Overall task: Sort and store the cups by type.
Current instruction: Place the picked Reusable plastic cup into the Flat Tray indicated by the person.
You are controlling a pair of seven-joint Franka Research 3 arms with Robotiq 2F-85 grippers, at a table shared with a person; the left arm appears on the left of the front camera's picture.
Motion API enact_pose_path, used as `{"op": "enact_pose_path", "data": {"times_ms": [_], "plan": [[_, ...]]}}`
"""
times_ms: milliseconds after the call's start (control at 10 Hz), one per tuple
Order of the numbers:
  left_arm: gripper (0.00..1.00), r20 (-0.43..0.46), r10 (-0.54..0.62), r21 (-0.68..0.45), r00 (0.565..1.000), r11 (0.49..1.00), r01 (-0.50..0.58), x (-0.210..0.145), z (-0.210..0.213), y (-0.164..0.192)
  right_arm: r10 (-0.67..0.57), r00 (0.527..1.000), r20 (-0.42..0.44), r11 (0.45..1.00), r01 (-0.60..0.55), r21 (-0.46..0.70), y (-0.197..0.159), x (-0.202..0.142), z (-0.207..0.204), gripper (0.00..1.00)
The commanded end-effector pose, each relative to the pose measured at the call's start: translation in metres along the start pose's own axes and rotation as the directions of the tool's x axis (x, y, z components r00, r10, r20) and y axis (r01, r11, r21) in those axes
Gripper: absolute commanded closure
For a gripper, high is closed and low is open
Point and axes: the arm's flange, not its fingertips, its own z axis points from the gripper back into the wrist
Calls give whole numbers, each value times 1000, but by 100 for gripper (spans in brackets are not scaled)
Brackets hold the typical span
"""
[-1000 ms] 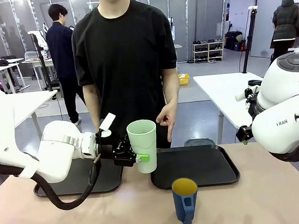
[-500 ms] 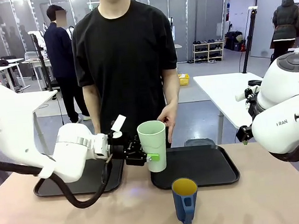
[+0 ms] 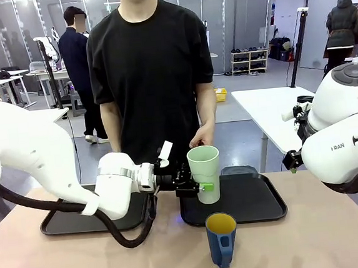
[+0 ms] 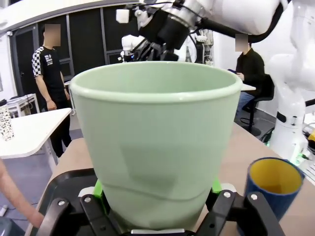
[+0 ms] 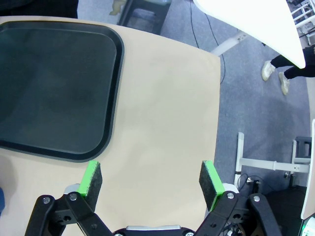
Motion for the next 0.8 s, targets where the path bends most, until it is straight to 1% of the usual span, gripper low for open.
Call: {"op": "enact_pose_path", "data": {"times_ms": [0,300,700], "plan": [[16,20,31,45,999,998,-31,-7,-9,17,6,1000,0,1000,-6,-7,1,0,-1,0],[16,-5,37,34,999,999,-37,-21,-18,24,6,1000,0,1000,-6,-7,1,0,-1,0],[16,-19,53,50,998,997,-52,-40,-17,36,6,1000,0,1000,-6,-7,1,0,-1,0]]}}
